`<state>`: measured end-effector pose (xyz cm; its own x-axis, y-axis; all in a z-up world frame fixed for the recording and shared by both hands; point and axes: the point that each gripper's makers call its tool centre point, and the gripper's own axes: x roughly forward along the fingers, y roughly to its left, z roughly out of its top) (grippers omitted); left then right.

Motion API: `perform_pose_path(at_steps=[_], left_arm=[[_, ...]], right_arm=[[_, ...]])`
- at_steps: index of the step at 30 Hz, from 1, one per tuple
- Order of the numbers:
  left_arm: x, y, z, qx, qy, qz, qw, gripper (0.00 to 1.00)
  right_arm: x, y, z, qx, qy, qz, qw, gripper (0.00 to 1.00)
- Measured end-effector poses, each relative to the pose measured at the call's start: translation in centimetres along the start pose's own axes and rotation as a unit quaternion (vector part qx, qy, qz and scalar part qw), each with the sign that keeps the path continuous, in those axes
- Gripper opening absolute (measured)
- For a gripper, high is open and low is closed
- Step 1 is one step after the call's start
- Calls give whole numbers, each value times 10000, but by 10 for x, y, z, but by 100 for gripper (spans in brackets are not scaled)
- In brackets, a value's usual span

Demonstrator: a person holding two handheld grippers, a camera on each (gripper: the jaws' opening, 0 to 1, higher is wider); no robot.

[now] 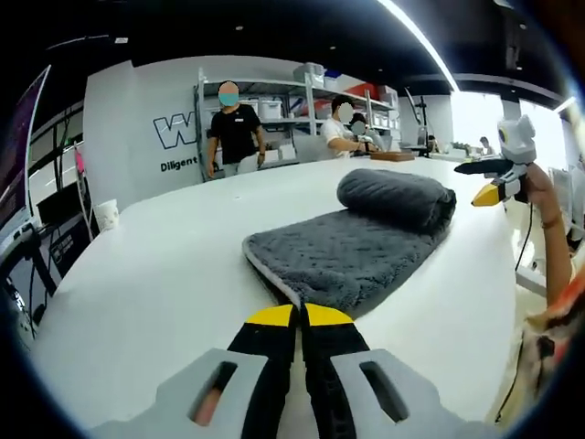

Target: Open the folded towel by lifting each exposed corner and separating the folded layers until the towel lies flat within the target outline without major curled edges

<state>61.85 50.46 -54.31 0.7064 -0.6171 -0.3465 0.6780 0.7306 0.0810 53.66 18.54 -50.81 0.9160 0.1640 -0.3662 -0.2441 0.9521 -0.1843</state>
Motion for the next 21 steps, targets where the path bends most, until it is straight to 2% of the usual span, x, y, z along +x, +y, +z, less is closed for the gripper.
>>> perform_pose_path(at_steps=[10, 21], left_arm=[[-16, 14, -9, -93, 52, 172, 9998, 2], [-33, 17, -15, -128, 111, 228, 9996, 2]], right_arm=[[8, 11, 1, -62, 22, 184, 9998, 99], [15, 31, 7, -209, -29, 495, 9985, 99]])
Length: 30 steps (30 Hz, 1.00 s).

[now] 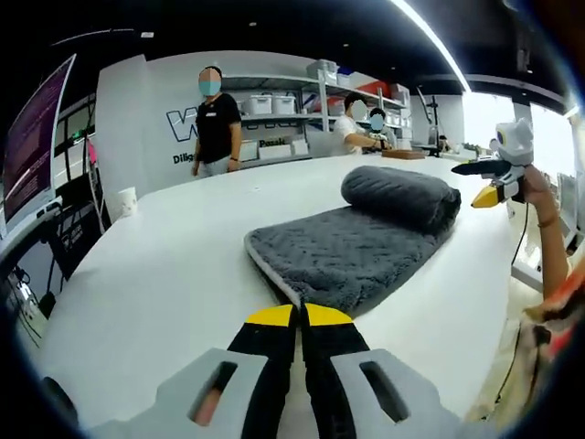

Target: Open the folded towel by lifting each exposed corner and separating the folded layers until the towel lies flat within the target outline without major curled edges

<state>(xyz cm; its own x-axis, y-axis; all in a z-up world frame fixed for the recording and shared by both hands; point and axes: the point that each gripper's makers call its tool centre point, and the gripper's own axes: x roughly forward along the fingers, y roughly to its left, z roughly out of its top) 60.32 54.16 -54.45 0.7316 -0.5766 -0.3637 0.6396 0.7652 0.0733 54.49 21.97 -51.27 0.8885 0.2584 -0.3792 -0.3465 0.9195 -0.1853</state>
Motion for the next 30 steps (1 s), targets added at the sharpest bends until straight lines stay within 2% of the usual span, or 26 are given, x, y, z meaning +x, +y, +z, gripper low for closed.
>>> perform_pose_path(at_steps=[11, 13, 16, 20, 23, 27, 29, 30], left_arm=[[-12, 5, -7, -9, 163, 76, 9998, 2], [-12, 2, -6, 82, 144, 28, 9999, 5], [-14, 5, -1, 101, 58, 113, 9999, 22], [-22, 1, 13, 110, -127, 88, 9998, 33], [-28, -7, 28, 22, -377, -97, 9992, 43], [-31, -22, 46, -66, -636, -406, 9971, 66], [-31, -26, 51, -51, -725, -473, 9962, 75], [-30, -31, 60, -77, -886, -567, 9944, 79]], right_arm=[[2, 7, 9, -65, -172, 238, 9995, 99], [3, 8, 9, -66, -171, 284, 9994, 99], [4, 9, 9, -67, -156, 296, 9994, 99], [4, 10, 11, -88, -165, 307, 9994, 99], [5, 12, 15, -106, -200, 325, 9992, 99], [6, 16, 21, -183, -231, 344, 9990, 99], [7, 17, 23, -212, -233, 353, 9989, 98], [9, 21, 25, -295, -238, 382, 9986, 98]])
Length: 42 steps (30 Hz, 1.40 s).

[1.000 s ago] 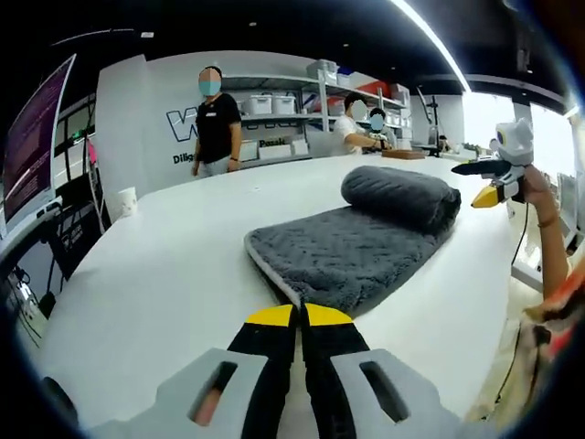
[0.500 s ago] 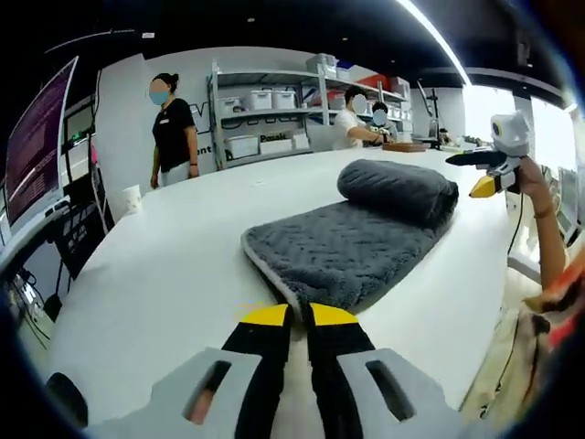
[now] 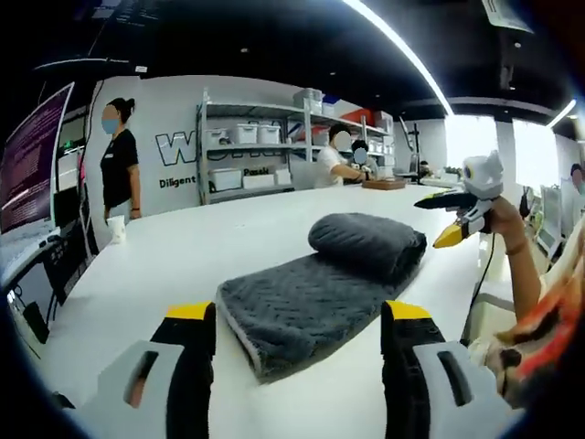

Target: Open the folded towel by lifting each exposed corner and separating the folded layers until the towel lies flat within the target outline without major curled edges

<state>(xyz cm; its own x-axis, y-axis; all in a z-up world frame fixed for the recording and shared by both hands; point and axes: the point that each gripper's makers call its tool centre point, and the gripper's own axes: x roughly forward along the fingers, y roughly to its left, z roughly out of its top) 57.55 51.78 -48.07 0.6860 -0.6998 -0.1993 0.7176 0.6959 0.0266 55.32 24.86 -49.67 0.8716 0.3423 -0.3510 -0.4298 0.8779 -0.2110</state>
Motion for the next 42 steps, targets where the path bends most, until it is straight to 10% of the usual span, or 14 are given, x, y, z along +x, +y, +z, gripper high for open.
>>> perform_pose_path(at_steps=[6, 22, 29, 39, 42], left_arm=[[5, -7, -3, 64, 113, -108, 9999, 99], [1, -2, -19, -19, 359, -67, 9993, 95], [0, 0, -23, -65, 412, -17, 9991, 94], [1, -4, -22, -49, 411, -46, 9991, 93], [1, -4, -23, -39, 426, -41, 9991, 92]], right_arm=[[6, 16, 12, -422, -3, 100, 9991, 97], [56, 98, 41, -2154, -82, 872, 9726, 76], [72, 97, 20, -2866, 401, 733, 9544, 63], [83, 90, 17, -2620, 197, 709, 9623, 18], [79, 88, 23, -2067, 20, 735, 9756, 12]])
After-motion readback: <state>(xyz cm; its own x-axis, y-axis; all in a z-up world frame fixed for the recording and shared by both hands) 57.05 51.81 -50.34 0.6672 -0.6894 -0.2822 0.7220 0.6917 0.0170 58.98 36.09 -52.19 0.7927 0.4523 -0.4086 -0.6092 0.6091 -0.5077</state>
